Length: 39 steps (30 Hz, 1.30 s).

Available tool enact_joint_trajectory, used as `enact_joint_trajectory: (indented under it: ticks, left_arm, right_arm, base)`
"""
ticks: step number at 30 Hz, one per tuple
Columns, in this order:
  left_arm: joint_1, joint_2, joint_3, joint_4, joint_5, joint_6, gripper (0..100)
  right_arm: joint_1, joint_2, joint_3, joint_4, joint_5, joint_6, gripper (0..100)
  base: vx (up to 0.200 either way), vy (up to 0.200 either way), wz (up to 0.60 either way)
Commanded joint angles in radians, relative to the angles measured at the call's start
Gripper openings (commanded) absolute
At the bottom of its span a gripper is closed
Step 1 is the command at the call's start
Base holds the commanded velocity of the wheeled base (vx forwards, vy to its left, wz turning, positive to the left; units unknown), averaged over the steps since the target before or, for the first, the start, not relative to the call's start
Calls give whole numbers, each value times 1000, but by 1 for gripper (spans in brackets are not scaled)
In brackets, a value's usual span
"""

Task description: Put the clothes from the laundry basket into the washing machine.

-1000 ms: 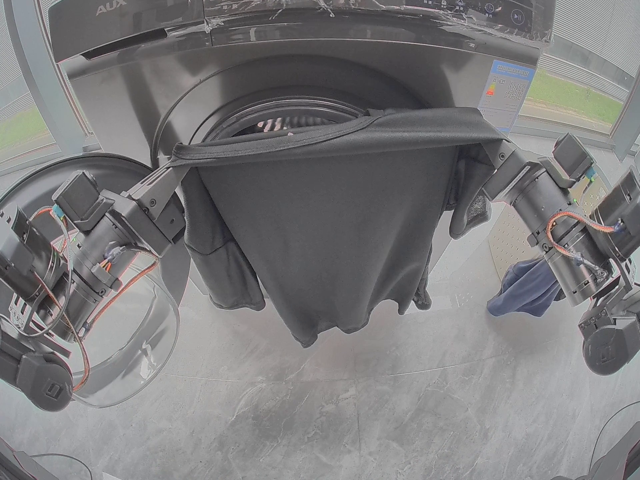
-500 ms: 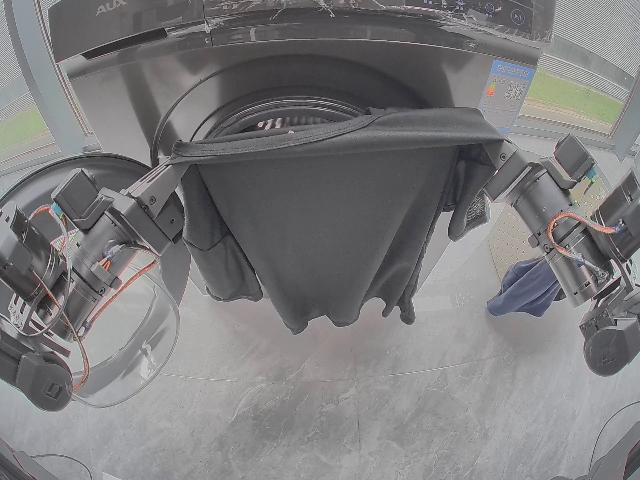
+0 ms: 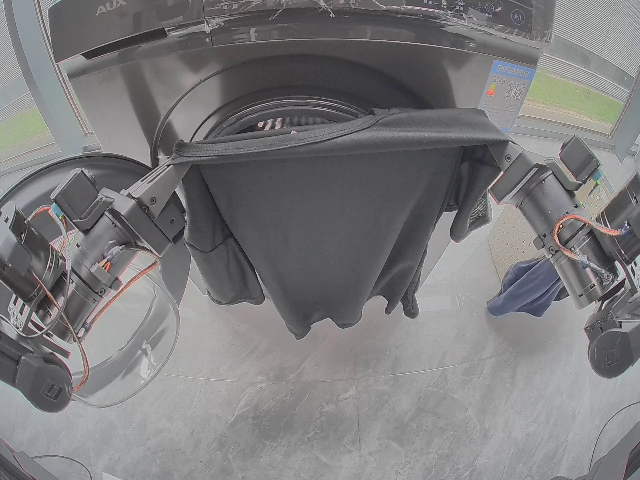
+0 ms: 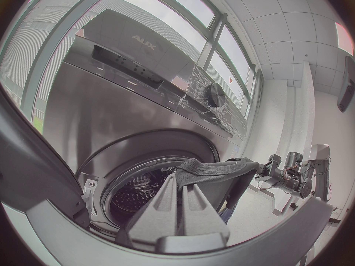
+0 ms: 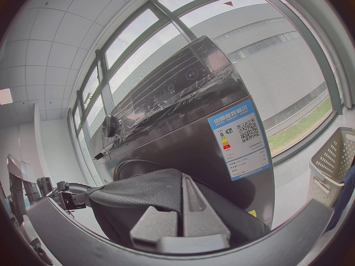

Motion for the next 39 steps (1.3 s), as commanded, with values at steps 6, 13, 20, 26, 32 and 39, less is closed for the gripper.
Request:
enact_joint_trajectory:
  ticks: [6, 13, 20, 26, 32, 39]
  left_arm:
    - [-23, -18, 6, 5, 1, 1, 0]
    - [-27, -18, 22, 2, 1, 1, 0]
    - [-67, -11, 20, 3, 1, 3, 0]
    - [-132, 0, 2, 14, -2, 32, 0]
    - [-139, 25, -40, 25, -6, 34, 0]
    - [-161, 61, -84, 26, -6, 34, 0]
  right_arm:
    - [1, -19, 13, 5, 0, 0, 0]
    - [1, -26, 30, 4, 1, 0, 0]
    - [1, -26, 32, 5, 1, 0, 0]
    - [16, -3, 35, 10, 3, 1, 0]
    - [53, 98, 104, -4, 7, 1, 0]
    - [107, 218, 92, -15, 3, 4, 0]
  base:
    - [0, 0, 0]
    - [0, 0, 0]
    - [0, 0, 0]
    - [0, 0, 0]
    - [0, 0, 0]
    - [0, 0, 0]
